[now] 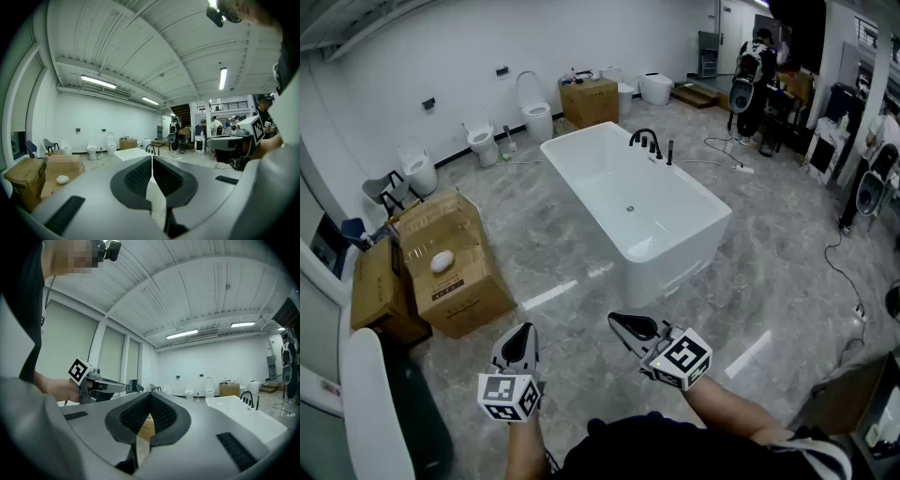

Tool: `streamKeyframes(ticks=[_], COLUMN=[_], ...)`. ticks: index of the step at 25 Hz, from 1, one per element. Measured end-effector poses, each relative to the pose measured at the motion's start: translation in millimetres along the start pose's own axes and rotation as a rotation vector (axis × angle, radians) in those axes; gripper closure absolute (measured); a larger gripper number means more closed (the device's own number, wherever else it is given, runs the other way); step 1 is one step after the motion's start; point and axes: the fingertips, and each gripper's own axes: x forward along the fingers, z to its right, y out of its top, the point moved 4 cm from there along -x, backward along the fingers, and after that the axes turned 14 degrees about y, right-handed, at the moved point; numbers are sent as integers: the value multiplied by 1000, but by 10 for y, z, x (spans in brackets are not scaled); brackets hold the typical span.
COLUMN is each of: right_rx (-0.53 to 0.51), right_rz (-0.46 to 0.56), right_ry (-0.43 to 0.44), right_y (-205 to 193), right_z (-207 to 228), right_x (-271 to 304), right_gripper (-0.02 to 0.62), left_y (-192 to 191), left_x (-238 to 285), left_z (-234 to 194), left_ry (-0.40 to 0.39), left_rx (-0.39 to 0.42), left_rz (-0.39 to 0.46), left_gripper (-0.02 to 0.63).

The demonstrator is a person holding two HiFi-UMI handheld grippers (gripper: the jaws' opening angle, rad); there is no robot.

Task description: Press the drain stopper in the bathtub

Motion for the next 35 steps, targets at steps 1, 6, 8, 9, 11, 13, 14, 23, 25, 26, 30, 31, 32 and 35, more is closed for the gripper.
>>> streamKeyframes(ticks=[1, 6, 8, 9, 11, 13, 14, 23, 25, 26, 30, 31, 32, 35], right_rx=[13, 42, 45, 42, 24, 25, 42, 118, 132, 134, 134, 136, 138, 151], right_rz=[-11, -36, -41, -43, -42, -44, -47, -40, -56, -67, -115, -122, -126, -128], right_ry=[-2, -1, 8, 15, 29, 33, 30, 31, 37, 46, 81, 84, 84, 80], right_y=[30, 51, 16, -10, -89, -126, -116, -184, -232, -260, -339, -350, -359, -379], right_z=[-18, -60, -114, -148, -201, -247, -273, -601, -711, -765, -879, -873, -857, -772], right_x=[5, 67, 143, 188, 282, 372, 415, 997, 1133, 1197, 1400, 1443, 1486, 1603], right_gripper=[584, 584, 584, 584, 584, 584, 584, 581, 581, 581, 581, 581, 581, 581], left_y=[-4, -30, -49, -59, -72, -78, -81, -296, -369, -402, -448, -450, -454, -472], left_x=[1, 9, 9, 6, -6, -25, -37, -225, -256, -264, -251, -236, -216, -132], left_z=[5, -1, -65, -104, -179, -253, -291, -802, -918, -974, -1141, -1170, -1199, -1268], left_ry=[-4, -14, -15, -16, -20, -27, -32, -71, -74, -75, -83, -87, -90, -92], left_rx=[1, 8, 5, 2, -4, -7, -7, -5, -11, -15, -31, -33, -34, -41], left_rz=[-3, -8, -5, -3, 2, 7, 9, -11, -23, -28, -33, -32, -31, -37], left_gripper=[584, 583, 583, 583, 583, 583, 583, 583, 583, 583, 583, 583, 583, 583])
